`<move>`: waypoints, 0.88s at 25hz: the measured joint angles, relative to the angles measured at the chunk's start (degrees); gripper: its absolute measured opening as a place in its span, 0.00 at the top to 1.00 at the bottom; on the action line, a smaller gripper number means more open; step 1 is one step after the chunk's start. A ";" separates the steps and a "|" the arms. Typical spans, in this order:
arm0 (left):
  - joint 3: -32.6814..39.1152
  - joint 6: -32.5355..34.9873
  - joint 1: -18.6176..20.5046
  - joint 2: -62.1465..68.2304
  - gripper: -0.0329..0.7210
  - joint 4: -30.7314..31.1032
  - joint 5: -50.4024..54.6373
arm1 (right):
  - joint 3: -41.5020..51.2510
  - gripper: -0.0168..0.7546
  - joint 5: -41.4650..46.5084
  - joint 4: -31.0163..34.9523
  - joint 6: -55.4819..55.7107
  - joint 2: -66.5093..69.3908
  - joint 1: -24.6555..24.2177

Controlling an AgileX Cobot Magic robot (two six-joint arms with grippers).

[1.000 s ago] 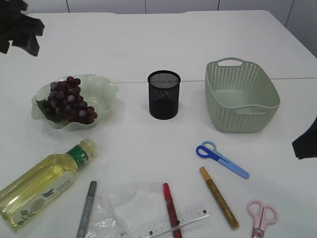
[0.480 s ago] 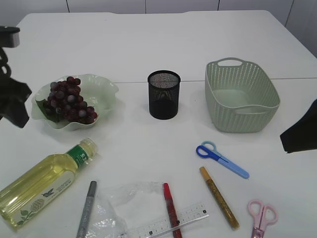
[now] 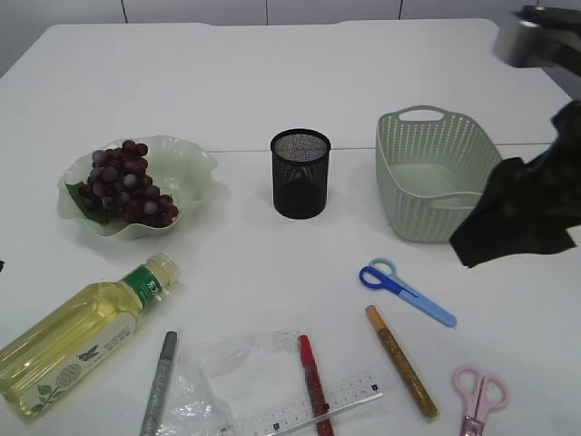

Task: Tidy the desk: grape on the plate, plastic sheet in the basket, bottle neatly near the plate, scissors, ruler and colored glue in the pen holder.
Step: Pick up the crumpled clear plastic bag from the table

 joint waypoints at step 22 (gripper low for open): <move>0.52 0.03 0.00 -10.67 0.43 -1.20 0.91 | -22.94 0.29 -4.42 -7.88 -25.25 37.64 25.03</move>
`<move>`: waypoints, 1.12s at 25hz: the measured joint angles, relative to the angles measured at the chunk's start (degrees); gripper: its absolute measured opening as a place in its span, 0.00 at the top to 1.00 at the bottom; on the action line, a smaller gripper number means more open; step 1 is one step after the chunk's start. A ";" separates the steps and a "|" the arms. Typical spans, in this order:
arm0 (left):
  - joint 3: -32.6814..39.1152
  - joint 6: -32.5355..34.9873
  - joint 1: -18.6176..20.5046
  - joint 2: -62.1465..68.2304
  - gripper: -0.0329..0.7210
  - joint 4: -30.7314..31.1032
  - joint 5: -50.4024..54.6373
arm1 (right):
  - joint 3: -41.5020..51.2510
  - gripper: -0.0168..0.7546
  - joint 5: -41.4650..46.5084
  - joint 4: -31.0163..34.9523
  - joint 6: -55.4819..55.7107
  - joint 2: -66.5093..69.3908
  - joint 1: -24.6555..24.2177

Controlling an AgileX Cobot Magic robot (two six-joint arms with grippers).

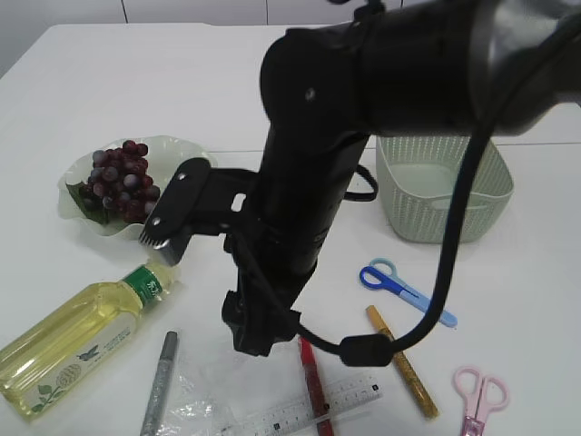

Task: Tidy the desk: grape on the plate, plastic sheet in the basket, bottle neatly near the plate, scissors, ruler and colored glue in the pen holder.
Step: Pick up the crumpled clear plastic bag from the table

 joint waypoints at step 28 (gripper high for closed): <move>2.79 0.00 0.00 -0.05 0.44 0.74 -1.12 | -2.44 0.68 -8.00 -2.82 1.99 12.90 2.72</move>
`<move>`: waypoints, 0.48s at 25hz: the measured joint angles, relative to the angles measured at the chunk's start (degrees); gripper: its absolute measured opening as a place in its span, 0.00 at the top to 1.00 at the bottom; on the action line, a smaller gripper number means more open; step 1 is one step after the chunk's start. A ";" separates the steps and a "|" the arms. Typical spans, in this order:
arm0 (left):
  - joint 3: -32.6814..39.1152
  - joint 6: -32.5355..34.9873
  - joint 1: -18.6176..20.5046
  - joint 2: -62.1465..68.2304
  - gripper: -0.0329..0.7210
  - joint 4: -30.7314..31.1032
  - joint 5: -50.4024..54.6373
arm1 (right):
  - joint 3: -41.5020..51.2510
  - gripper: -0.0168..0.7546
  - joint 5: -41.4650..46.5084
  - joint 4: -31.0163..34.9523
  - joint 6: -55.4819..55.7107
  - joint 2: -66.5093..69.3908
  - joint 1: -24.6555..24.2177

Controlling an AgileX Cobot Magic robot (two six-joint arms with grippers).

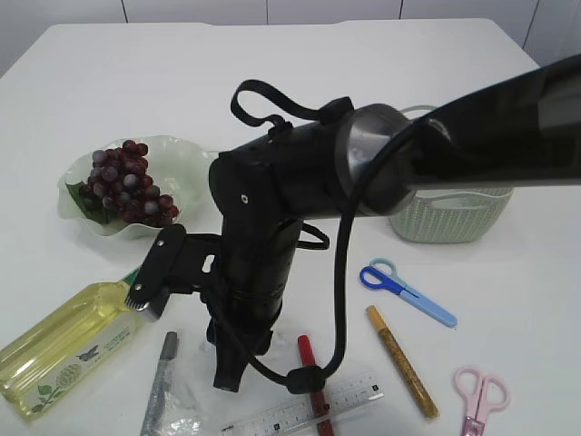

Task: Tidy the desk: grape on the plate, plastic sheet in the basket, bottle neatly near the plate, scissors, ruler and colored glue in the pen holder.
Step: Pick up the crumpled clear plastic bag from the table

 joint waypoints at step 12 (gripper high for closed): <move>0.52 0.00 0.00 0.00 0.45 0.00 -1.04 | -5.95 0.88 6.33 -0.56 1.98 0.00 0.00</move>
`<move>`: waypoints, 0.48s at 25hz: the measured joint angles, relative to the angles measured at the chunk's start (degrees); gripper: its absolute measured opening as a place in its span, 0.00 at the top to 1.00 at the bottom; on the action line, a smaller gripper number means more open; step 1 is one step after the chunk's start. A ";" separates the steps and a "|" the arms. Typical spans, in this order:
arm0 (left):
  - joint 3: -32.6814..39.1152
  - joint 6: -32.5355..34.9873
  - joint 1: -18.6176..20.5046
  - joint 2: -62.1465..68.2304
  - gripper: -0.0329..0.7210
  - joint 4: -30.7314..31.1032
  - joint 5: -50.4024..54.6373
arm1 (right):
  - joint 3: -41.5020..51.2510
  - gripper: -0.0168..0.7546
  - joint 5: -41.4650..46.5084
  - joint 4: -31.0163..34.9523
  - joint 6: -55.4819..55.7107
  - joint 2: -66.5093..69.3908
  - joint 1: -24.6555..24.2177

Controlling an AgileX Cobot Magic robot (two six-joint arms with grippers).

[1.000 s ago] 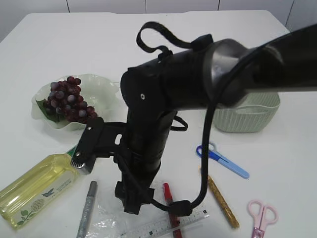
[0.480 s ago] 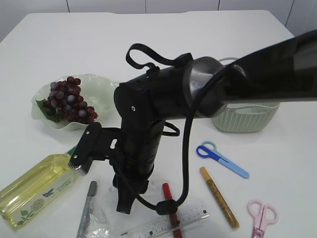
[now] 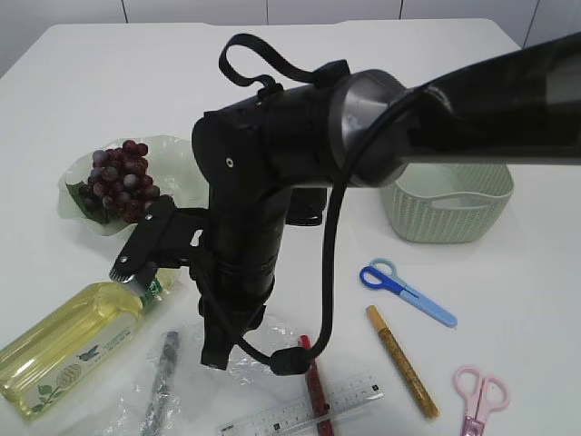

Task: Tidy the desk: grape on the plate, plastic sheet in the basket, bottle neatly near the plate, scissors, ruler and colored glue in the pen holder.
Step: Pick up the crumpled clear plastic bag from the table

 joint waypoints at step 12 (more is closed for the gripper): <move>0.00 0.00 0.00 0.00 0.46 0.00 -0.55 | 0.00 0.94 2.11 -5.26 1.89 -5.91 0.00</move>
